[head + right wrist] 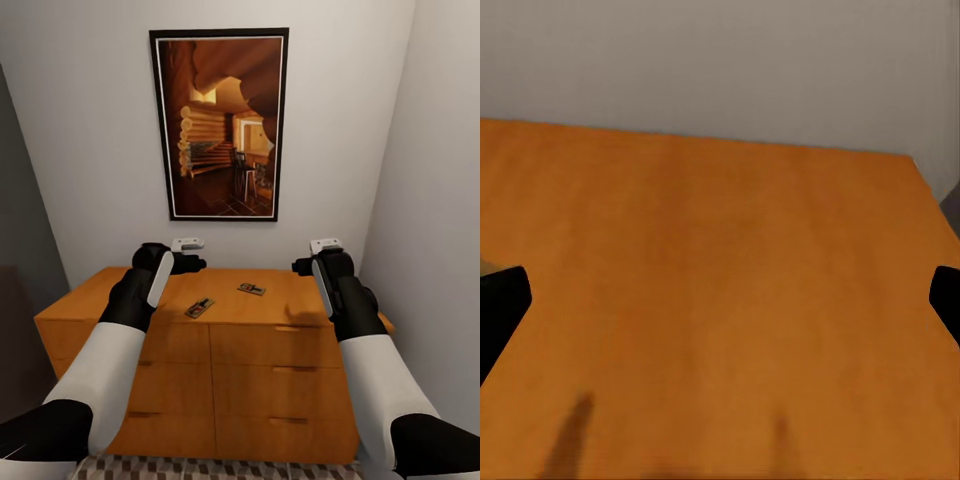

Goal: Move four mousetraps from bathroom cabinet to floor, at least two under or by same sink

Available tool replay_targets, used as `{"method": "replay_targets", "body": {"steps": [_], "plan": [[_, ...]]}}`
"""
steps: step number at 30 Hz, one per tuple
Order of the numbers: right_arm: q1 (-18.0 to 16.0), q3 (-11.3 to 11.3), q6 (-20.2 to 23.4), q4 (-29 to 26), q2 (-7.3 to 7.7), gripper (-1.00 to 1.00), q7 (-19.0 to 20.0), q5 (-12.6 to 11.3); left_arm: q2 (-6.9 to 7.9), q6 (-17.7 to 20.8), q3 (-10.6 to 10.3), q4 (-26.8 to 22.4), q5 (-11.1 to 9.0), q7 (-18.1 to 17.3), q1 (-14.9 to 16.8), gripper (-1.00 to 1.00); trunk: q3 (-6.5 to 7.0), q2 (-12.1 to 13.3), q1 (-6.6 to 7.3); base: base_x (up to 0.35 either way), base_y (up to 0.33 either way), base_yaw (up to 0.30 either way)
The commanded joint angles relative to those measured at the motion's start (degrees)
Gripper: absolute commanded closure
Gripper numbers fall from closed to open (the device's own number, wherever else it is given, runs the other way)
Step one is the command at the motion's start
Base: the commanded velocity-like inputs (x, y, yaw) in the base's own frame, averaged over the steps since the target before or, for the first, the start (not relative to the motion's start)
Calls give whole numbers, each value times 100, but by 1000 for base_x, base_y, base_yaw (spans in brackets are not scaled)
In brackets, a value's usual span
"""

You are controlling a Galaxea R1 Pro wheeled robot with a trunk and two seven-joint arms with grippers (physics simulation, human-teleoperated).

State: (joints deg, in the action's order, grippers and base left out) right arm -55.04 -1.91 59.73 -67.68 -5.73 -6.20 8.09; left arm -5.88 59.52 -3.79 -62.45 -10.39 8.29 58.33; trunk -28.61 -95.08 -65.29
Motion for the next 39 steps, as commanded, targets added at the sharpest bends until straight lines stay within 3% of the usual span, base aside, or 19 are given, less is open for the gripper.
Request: {"method": "replay_targets", "body": {"steps": [1, 15, 27, 39], "plan": [[16, -7, 27, -36, 0, -100, -36, 23, -3, 18, -4, 11, -60, 58, 4, -100, -7, -3, -2, 286, 0, 0], [40, -32, 27, -483, 25, -100, -115, 15, -11, 21, 17, 73, -60, 59, 3, -100, -7, -3, -2, 312, 0, 0], [43, -80, 27, -423, 28, -100, -101, 2, -10, 24, 19, 69, -60, 59, 3, -100, -7, -3, -2, 319, 0, 0], [45, -363, 27, -466, 5, -100, -105, 30, -10, 23, 19, 67, -58, 59, 3, -100, -7, -3, -2, 128, 0, 2]]}}
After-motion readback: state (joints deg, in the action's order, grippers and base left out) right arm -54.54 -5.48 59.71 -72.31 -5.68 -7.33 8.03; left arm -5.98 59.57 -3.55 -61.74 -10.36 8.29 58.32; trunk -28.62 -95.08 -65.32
